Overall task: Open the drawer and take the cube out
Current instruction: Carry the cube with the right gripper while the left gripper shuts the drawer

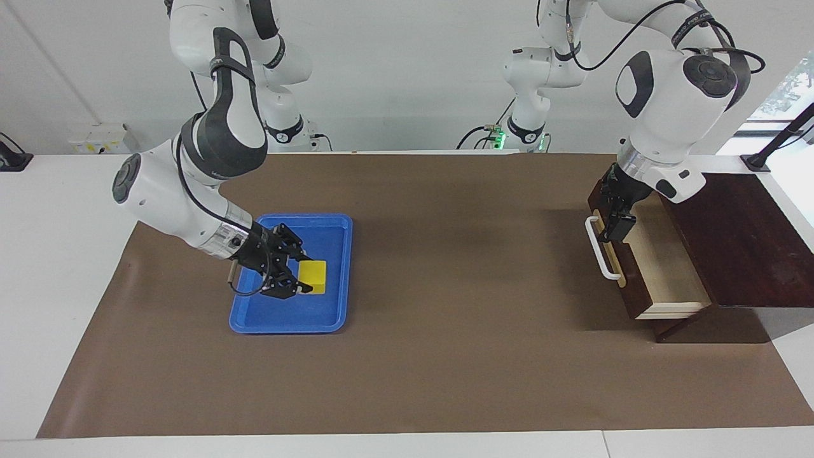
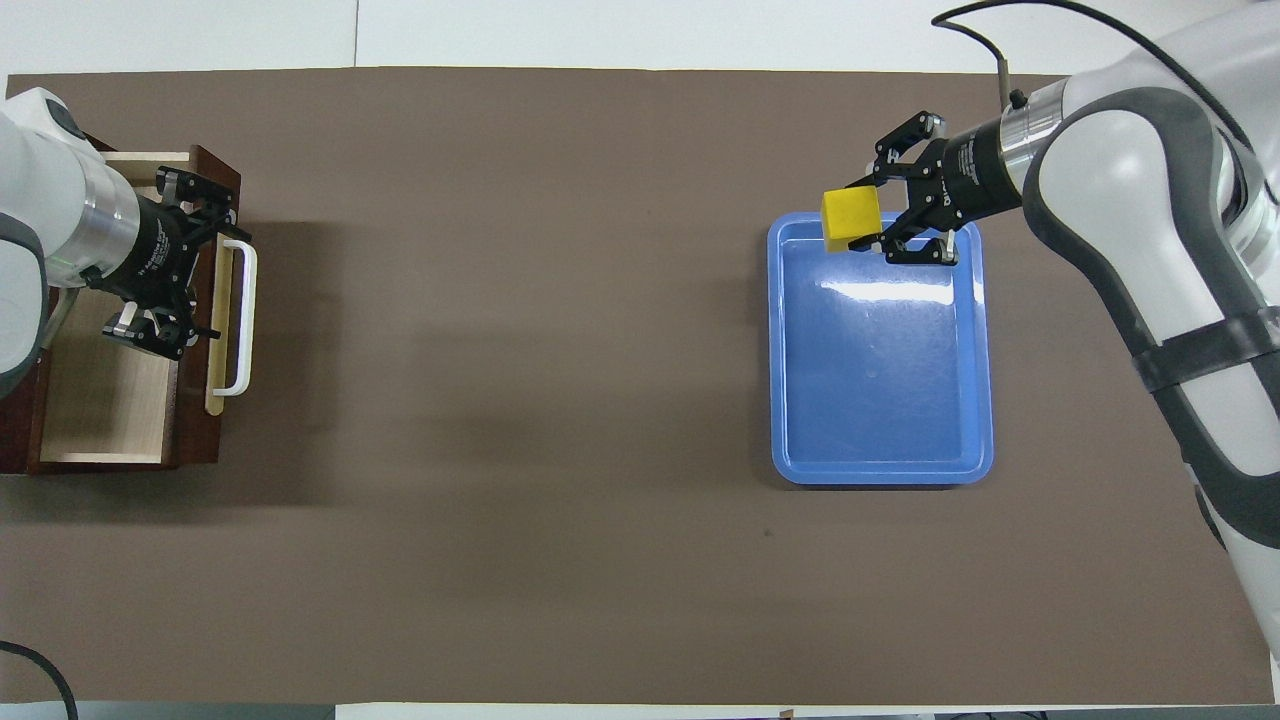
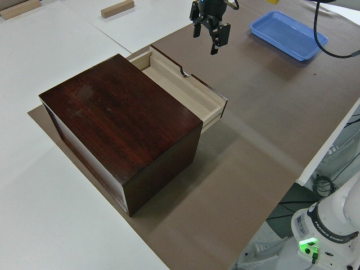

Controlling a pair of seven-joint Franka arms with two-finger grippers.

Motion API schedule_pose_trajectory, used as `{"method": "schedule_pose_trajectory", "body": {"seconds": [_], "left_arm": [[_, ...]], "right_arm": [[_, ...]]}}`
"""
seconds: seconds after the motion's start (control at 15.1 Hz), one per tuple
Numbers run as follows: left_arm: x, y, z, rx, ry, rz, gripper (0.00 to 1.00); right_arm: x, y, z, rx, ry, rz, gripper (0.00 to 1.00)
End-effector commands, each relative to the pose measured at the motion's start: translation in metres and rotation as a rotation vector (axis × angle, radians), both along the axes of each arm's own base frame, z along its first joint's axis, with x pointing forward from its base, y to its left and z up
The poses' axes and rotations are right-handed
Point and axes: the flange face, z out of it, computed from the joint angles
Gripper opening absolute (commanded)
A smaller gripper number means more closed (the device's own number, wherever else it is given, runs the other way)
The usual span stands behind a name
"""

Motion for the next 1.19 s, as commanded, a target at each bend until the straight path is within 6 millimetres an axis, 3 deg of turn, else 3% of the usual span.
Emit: {"method": "schedule_pose_trajectory", "body": {"seconds": [0.0, 0.13, 0.2, 0.4, 0.66, 1.12], "left_arm": [[-0.027, 0.005, -0.018, -0.007, -0.04, 0.032, 1.0], [-0.027, 0.006, -0.02, -0.009, -0.045, 0.055, 1.0], [-0.028, 0.004, -0.021, -0.007, -0.043, 0.062, 1.0], [-0.033, 0.002, -0.038, 0.031, -0.021, 0.066, 1.0], [-0.033, 0.004, -0.056, 0.08, -0.024, 0.078, 1.0], [-0.026, 0.009, -0.065, 0.085, -0.042, 0.088, 1.0]], "right_arm": [[-0.02, -0.012, -0.019, 0.0, -0.011, 0.039, 0.0], [-0.01, -0.013, -0.047, 0.041, 0.008, 0.034, 0.0], [-0.005, -0.011, -0.046, 0.069, -0.002, 0.024, 0.0], [0.009, -0.004, -0.069, 0.076, -0.003, 0.014, 0.0], [0.004, -0.006, -0.099, 0.059, 0.014, 0.006, 0.0], [-0.006, -0.009, -0.125, 0.039, 0.013, -0.011, 0.0]]}}
